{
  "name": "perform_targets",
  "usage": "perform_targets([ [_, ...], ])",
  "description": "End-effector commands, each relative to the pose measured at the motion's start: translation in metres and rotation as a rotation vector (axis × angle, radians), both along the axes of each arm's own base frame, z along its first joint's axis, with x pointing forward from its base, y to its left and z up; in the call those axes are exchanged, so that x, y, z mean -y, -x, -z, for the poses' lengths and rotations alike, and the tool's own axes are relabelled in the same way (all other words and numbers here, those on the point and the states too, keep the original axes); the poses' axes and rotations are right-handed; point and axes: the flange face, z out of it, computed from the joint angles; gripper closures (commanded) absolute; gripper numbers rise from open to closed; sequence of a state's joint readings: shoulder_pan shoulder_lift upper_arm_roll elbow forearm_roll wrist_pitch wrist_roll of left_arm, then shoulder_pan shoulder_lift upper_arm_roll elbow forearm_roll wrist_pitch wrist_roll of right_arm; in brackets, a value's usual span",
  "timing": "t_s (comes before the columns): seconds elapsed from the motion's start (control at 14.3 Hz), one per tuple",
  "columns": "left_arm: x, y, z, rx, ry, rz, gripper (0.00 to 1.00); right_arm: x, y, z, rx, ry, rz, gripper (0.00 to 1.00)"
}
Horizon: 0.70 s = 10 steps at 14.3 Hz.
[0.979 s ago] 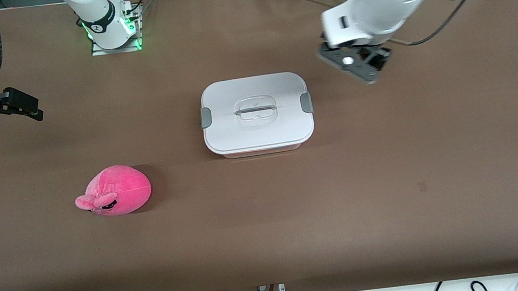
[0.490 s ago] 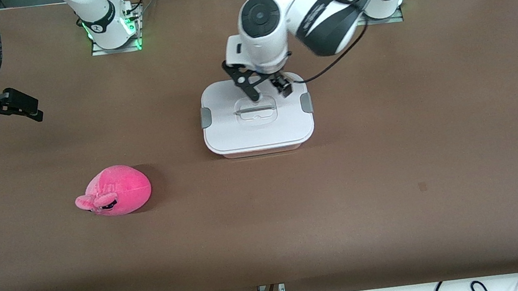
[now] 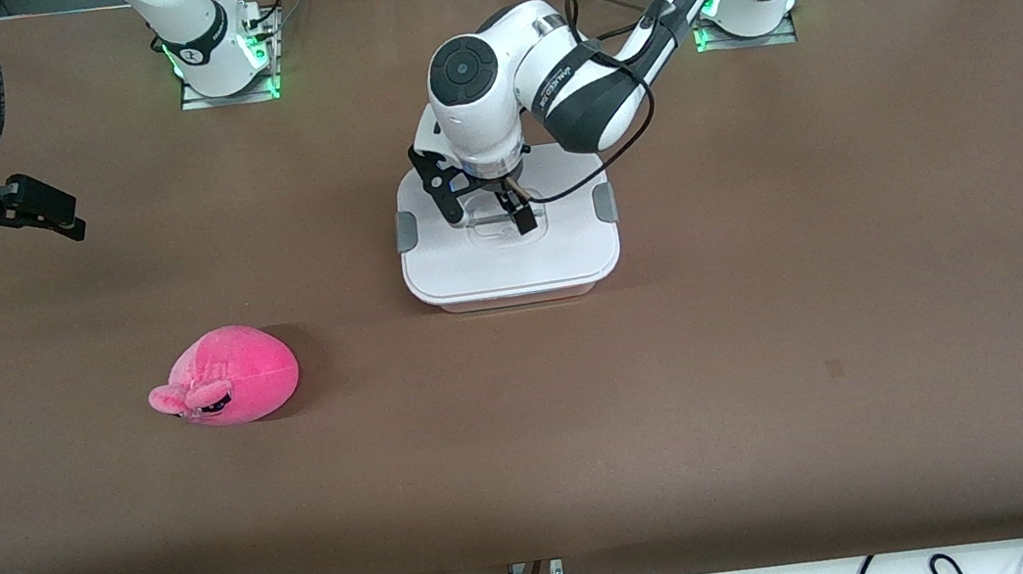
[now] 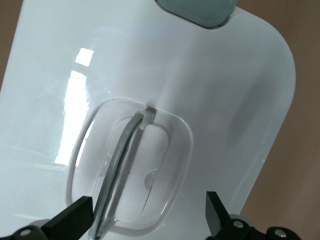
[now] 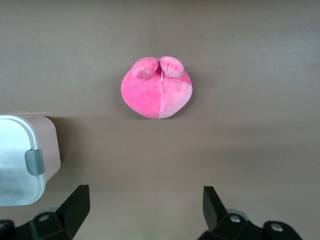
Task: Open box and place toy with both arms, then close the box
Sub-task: 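Move the left gripper over the box lid and grasp its handle, then lift the lid off with the left gripper while the right gripper reaches the toy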
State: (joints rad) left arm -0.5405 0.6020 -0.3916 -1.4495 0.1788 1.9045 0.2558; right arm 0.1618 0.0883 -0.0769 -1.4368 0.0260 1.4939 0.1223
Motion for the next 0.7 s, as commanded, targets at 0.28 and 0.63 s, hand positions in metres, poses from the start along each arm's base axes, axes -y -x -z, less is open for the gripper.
perform_targets([
  [0.28, 0.014, 0.008, 0.000, 0.044, -0.035, 0.121, 0.25, -0.001, 0.003, -0.002, 0.008, -0.018, -0.010, 0.00],
  [0.63, 0.014, 0.008, 0.001, 0.041, -0.033, 0.112, 1.00, -0.007, -0.023, 0.024, 0.025, 0.001, -0.001, 0.00],
])
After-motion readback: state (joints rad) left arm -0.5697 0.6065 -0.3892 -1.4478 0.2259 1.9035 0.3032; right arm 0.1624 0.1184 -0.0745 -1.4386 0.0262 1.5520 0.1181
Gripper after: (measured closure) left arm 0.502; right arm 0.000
